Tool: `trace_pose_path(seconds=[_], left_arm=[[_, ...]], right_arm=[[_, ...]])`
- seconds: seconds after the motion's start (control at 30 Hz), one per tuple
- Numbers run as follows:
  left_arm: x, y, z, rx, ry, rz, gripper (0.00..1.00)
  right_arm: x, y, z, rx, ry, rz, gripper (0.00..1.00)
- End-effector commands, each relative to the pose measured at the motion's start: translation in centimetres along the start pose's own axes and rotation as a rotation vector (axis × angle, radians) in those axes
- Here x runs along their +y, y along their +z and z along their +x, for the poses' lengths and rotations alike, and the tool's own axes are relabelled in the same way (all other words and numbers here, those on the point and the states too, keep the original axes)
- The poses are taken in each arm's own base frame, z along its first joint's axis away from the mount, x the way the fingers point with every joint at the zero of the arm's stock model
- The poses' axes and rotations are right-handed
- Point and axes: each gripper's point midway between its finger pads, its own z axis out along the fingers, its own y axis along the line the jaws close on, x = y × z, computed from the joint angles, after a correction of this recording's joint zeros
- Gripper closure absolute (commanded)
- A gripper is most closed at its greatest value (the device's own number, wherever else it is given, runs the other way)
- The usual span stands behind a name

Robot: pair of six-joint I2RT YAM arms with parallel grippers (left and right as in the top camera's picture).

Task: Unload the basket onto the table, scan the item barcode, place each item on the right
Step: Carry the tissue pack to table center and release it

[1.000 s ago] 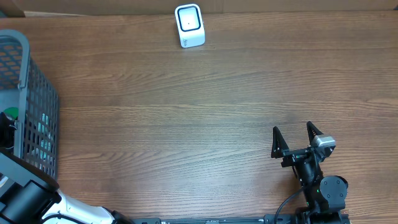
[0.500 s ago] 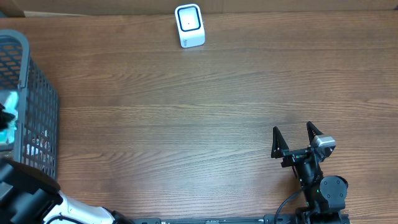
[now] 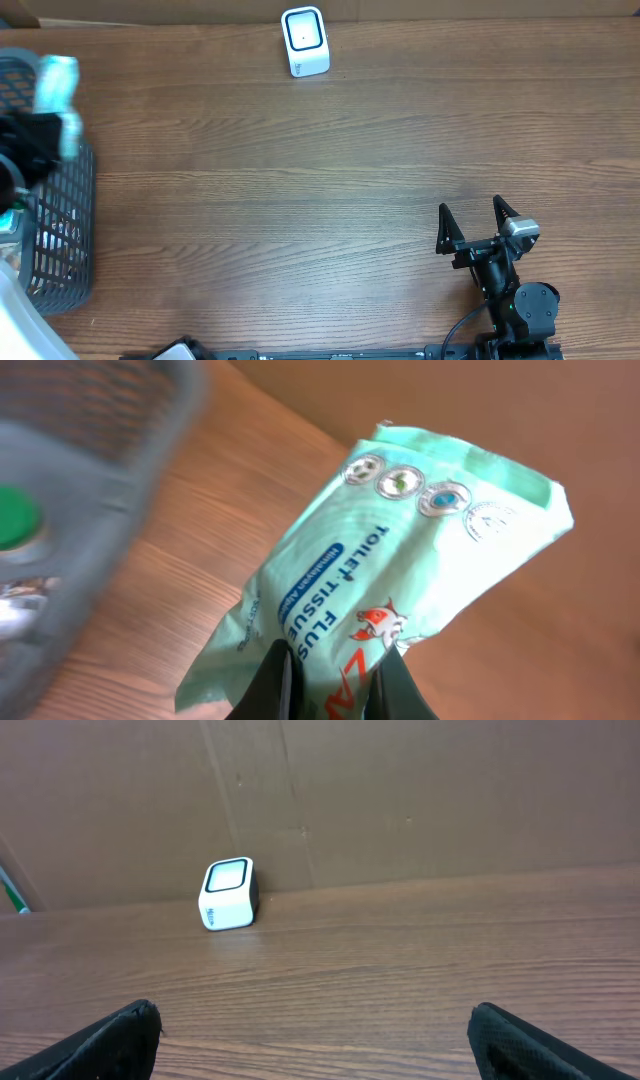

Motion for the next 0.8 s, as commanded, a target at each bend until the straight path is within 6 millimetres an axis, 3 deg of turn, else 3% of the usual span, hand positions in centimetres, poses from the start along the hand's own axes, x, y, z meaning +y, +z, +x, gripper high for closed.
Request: trace_pose_path(seconds=[0.0, 0.13, 0.27, 0.3, 0.47, 0.6, 0.77], left_arm=[[-3.6, 0.5, 3.6, 0.093, 0.152, -0.005, 0.96], [-5.2, 3.1, 7.8, 0.202, 0.260, -0.098, 0.96], [-6.2, 7.1, 12.2, 0.289, 0.320, -0.167, 0.96], [-7.1, 9.5, 14.6, 0.329, 0.340, -0.165, 0.96], [-8.7, 17.0, 21.4, 0.412, 0.289, -0.170, 0.96], [-9.5, 21.5, 26.1, 0.474, 0.231, -0.214, 0.96], [-9.2, 25.1, 31.3, 0.558, 0.225, -0.302, 0.96]], right_arm=[[-0.3, 0.0, 0.2, -0.003, 0.003, 0.012, 0.00], [-0.3, 0.0, 0.2, -0.003, 0.003, 0.012, 0.00], [-0.3, 0.0, 0.2, -0.003, 0.003, 0.012, 0.00], [-0.3, 0.0, 0.2, -0.003, 0.003, 0.012, 0.00], [-0.3, 0.0, 0.2, -0.003, 0.003, 0.012, 0.00], [-0.3, 0.0, 0.2, -0.003, 0.003, 0.012, 0.00], [-0.3, 0.0, 0.2, -0.003, 0.003, 0.012, 0.00]])
